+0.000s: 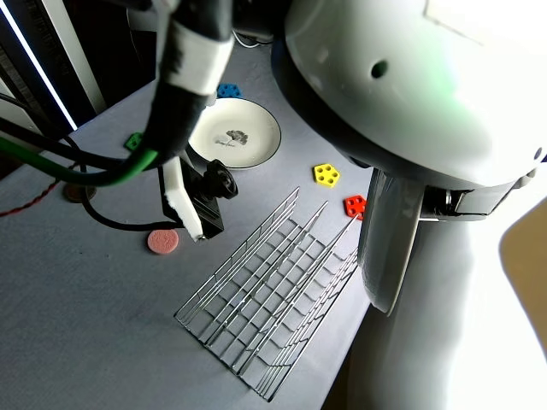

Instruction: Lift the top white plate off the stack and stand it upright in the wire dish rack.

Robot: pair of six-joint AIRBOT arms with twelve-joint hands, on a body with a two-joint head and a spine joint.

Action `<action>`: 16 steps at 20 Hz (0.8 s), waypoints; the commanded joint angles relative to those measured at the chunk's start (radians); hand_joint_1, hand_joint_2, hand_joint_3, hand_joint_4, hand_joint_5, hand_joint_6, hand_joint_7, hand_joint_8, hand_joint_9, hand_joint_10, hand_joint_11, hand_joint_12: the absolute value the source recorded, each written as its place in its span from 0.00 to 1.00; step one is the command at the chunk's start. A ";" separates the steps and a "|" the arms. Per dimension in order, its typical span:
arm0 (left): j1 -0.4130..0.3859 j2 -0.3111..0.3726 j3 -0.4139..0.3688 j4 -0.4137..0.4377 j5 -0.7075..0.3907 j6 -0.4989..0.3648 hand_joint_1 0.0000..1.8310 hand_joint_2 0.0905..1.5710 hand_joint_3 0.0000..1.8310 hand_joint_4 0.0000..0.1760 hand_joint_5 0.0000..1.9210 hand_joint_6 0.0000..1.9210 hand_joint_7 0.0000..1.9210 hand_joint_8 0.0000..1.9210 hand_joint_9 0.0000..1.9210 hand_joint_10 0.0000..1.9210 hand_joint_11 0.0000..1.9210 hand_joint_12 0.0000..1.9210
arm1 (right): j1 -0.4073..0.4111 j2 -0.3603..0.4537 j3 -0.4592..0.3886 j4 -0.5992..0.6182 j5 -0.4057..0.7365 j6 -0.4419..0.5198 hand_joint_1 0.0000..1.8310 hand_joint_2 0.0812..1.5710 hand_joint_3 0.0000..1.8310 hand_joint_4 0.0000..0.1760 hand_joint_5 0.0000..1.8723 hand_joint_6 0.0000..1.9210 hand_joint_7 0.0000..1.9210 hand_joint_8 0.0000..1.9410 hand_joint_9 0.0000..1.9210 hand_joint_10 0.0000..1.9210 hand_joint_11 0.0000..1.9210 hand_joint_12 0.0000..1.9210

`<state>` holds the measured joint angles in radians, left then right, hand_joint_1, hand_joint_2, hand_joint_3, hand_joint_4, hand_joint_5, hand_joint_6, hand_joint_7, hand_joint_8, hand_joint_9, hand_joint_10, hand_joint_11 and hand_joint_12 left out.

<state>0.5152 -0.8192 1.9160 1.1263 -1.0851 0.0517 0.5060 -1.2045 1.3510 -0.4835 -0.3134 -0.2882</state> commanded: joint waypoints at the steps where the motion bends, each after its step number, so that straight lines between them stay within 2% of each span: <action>1: -0.027 0.008 -0.005 -0.080 -0.047 0.005 0.20 0.66 0.00 0.00 0.04 0.00 0.04 0.00 0.04 0.00 0.00 0.19 | 0.029 0.011 -0.001 -0.014 0.126 -0.002 0.81 0.70 0.00 0.00 0.40 0.62 0.46 0.45 0.52 0.47 0.44 0.79; 3: -0.028 0.007 -0.005 -0.080 -0.046 0.006 0.20 0.66 0.00 0.00 0.04 0.00 0.04 0.00 0.04 0.00 0.00 0.21 | 0.033 0.011 -0.005 -0.014 0.128 -0.016 0.81 0.70 0.00 0.00 0.42 0.61 0.47 0.43 0.52 0.47 0.44 0.79; 6: -0.028 0.008 -0.008 -0.079 -0.046 0.006 0.22 0.67 0.00 0.00 0.04 0.00 0.04 0.00 0.03 0.00 0.00 0.13 | 0.036 0.012 -0.014 -0.014 0.136 -0.036 0.81 0.71 0.00 0.00 0.40 0.64 0.44 0.47 0.50 0.50 0.41 0.82; 13: -0.030 0.005 -0.009 -0.079 -0.043 0.007 0.20 0.68 0.00 0.00 0.03 0.00 0.03 0.00 0.00 0.00 0.00 0.06 | 0.049 0.012 -0.030 -0.007 0.141 -0.073 0.81 0.71 0.00 0.00 0.39 0.64 0.44 0.47 0.51 0.50 0.41 0.82; 14: -0.031 0.005 -0.010 -0.077 -0.043 0.007 0.20 0.67 0.00 0.00 0.04 0.00 0.05 0.00 0.03 0.00 0.00 0.15 | 0.049 0.012 -0.031 -0.007 0.141 -0.073 0.81 0.71 0.00 0.00 0.39 0.65 0.44 0.48 0.50 0.49 0.42 0.81; 15: -0.033 0.004 -0.011 -0.075 -0.042 0.007 0.22 0.66 0.00 0.00 0.04 0.00 0.05 0.00 0.04 0.00 0.00 0.20 | 0.049 0.012 -0.034 -0.007 0.141 -0.073 0.81 0.71 0.00 0.00 0.38 0.65 0.44 0.48 0.51 0.49 0.42 0.81; 16: -0.033 0.004 -0.013 -0.073 -0.041 0.007 0.22 0.66 0.00 0.00 0.04 0.00 0.05 0.00 0.04 0.00 0.00 0.20 | 0.049 0.012 -0.036 -0.007 0.141 -0.077 0.81 0.71 0.00 0.00 0.38 0.65 0.44 0.48 0.51 0.49 0.42 0.81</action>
<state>0.5140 -0.8192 1.9072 1.1339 -1.0840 0.0547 0.5316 -1.2026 1.3197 -0.4797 -0.3000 -0.3656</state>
